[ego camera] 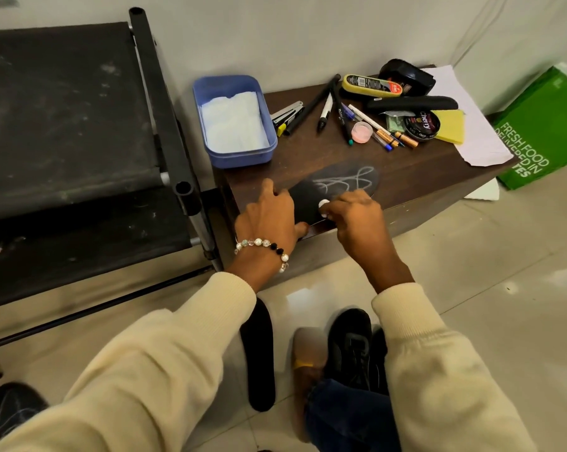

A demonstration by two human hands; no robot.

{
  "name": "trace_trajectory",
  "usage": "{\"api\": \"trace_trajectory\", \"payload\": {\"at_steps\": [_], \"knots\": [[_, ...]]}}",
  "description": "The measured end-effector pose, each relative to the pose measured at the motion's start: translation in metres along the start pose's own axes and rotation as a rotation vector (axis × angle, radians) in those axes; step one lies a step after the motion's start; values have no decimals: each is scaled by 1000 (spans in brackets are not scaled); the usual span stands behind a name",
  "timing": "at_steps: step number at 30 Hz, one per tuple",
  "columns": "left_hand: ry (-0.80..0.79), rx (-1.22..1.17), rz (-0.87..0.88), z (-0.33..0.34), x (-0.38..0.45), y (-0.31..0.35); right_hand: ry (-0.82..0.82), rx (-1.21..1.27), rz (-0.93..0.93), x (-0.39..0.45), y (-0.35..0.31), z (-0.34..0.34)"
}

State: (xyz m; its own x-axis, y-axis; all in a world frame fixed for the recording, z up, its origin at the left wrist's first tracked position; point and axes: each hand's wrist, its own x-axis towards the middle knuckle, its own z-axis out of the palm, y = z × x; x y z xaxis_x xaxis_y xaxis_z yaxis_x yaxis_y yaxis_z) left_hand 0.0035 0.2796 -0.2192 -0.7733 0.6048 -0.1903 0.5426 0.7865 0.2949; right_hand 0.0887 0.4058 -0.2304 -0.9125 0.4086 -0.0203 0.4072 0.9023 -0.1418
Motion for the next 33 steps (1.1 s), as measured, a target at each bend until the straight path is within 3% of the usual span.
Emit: {"api": "trace_trajectory", "payload": {"at_steps": [6, 12, 17, 21, 26, 28, 33], "knots": [[-8, -23, 3, -1, 1, -1, -2, -19, 181, 3, 16, -10], [18, -63, 9, 2, 1, -1, -84, 11, 46, 5, -13, -12], [-4, -84, 6, 3, 3, -3, -176, -23, 185, 11, 6, -18], [0, -96, 12, 4, 3, -3, -149, 45, 302, 10, 3, -14], [20, -122, 9, 5, 3, -3, 24, 186, 82, -4, -22, 1], [19, -123, 13, 5, 3, -3, -9, 113, 56, -2, -16, -1], [-6, -129, 19, 3, 4, -5, 63, 105, 316, 8, 3, -7]]}}
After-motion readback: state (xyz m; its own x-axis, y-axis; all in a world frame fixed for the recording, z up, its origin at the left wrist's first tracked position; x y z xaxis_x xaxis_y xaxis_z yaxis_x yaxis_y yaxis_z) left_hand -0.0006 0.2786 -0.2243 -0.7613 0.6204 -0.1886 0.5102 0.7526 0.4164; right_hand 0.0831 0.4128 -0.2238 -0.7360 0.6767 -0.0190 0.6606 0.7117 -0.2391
